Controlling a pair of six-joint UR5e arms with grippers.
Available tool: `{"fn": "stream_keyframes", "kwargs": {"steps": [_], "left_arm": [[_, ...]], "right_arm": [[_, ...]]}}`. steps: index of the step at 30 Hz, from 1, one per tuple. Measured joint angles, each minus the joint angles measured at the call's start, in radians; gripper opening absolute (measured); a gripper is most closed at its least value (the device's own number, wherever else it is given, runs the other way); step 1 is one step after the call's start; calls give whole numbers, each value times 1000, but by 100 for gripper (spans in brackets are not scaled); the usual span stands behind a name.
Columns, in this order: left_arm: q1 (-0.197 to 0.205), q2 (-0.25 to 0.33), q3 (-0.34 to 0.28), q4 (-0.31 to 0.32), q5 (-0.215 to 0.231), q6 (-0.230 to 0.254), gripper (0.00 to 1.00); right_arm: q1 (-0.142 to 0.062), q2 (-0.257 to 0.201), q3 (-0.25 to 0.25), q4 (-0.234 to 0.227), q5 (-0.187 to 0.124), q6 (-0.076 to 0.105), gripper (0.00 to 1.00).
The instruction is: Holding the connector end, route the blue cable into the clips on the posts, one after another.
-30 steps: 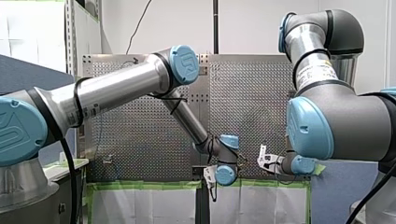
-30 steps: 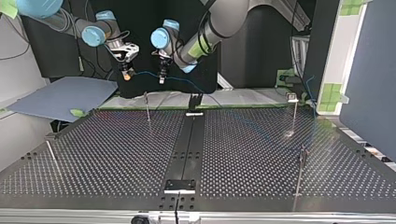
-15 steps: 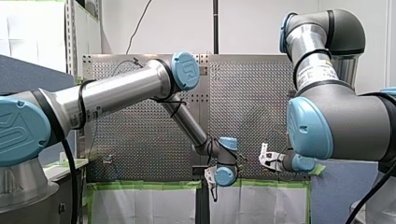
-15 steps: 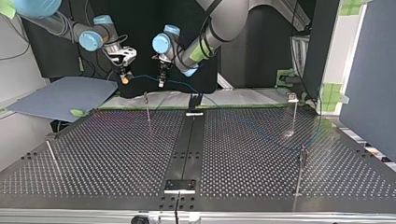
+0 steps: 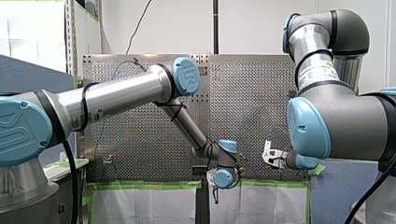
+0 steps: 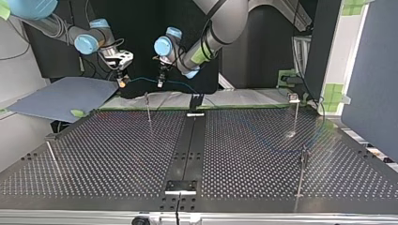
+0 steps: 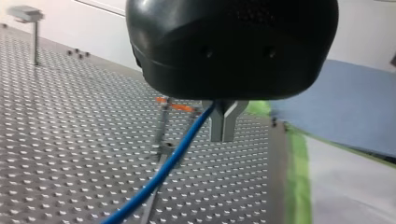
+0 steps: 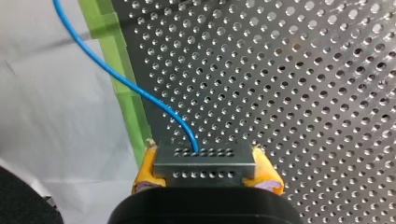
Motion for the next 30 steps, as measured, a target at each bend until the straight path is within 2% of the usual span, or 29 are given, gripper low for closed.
{"fn": "stream_keyframes", "kwargs": {"steps": [8, 19, 26, 30], "left_arm": [[10, -36, 74, -13, 24, -25, 0], [17, -37, 108, -5, 49, -71, 0], [19, -37, 109, -5, 67, -78, 0], [20, -37, 109, -5, 73, -78, 0]], "right_arm": [[-23, 2, -22, 4, -9, 11, 0], [-46, 17, -31, 8, -10, 13, 0], [-65, 26, -68, 59, -29, -4, 0], [-70, 26, -76, 68, -39, -9, 0]]}}
